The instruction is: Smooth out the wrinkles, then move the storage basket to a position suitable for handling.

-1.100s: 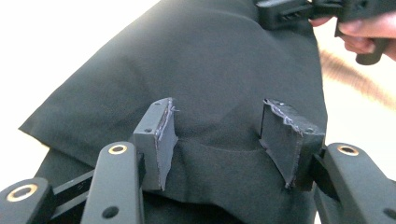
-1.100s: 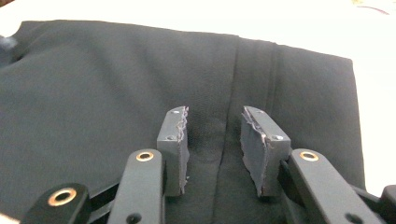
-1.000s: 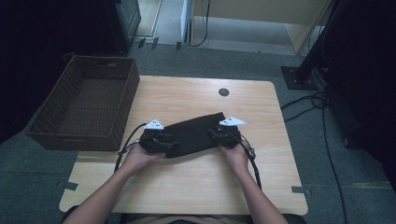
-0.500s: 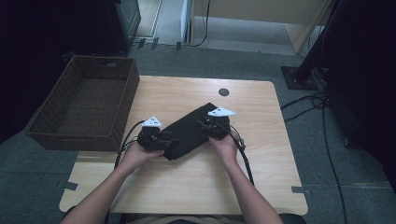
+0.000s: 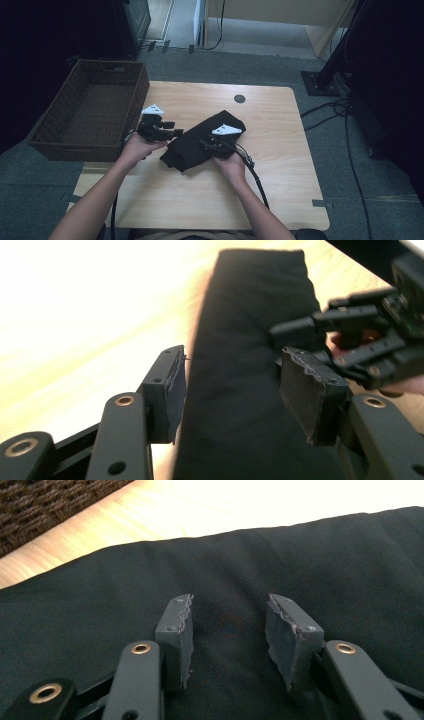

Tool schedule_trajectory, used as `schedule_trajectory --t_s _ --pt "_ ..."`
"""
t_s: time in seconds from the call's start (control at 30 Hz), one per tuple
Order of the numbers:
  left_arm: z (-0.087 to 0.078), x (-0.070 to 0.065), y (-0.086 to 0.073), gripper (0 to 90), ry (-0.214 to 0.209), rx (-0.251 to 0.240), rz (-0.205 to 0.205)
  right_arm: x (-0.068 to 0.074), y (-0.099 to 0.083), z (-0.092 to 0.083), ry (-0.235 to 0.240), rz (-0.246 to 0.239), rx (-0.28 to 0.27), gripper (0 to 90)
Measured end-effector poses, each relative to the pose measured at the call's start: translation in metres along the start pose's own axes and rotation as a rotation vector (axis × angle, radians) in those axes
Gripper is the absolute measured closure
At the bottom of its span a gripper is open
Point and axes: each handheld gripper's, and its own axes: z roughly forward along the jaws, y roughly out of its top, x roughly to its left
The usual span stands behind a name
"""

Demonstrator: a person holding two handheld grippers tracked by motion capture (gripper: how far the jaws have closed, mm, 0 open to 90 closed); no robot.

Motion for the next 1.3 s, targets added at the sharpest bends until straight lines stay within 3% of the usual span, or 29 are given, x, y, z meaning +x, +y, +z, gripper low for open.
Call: schedule_trajectory --t_s 0.23,0.43,0.63,0.77,0.93,1.1,1.23,1.3 --pt "-0.016 0.023 0.026 44.2 0.057 0.003 0.002 0.006 -0.008 -0.011 0.012 -0.018 0.01 54.9" --pt "-0.034 0.056 0.041 45.3 0.137 0.008 0.004 0.007 -0.012 -0.016 0.026 -0.031 0.013 54.8" --pt "-0.053 0.088 0.042 45.3 0.225 0.038 -0.015 0.008 -0.015 -0.019 0.036 -0.042 0.001 54.6" --pt "-0.064 0.107 0.04 45.4 0.273 0.025 -0.06 0.009 -0.016 -0.021 0.034 -0.047 0.006 54.7" --pt "-0.068 0.121 0.035 45.3 0.31 0.025 -0.092 0.01 -0.017 -0.022 0.035 -0.044 0.004 54.6" --pt "-0.06 0.128 0.026 47.2 0.316 0.075 -0.105 0.01 -0.018 -0.022 0.037 -0.042 0.0 54.6" --pt "-0.051 0.13 0.018 54.3 0.293 0.102 -0.122 0.009 -0.02 -0.023 0.043 -0.034 -0.014 54.6" --pt "-0.048 0.129 0.016 59.2 0.316 0.095 -0.123 0.01 -0.021 -0.024 0.047 -0.033 -0.013 54.6"
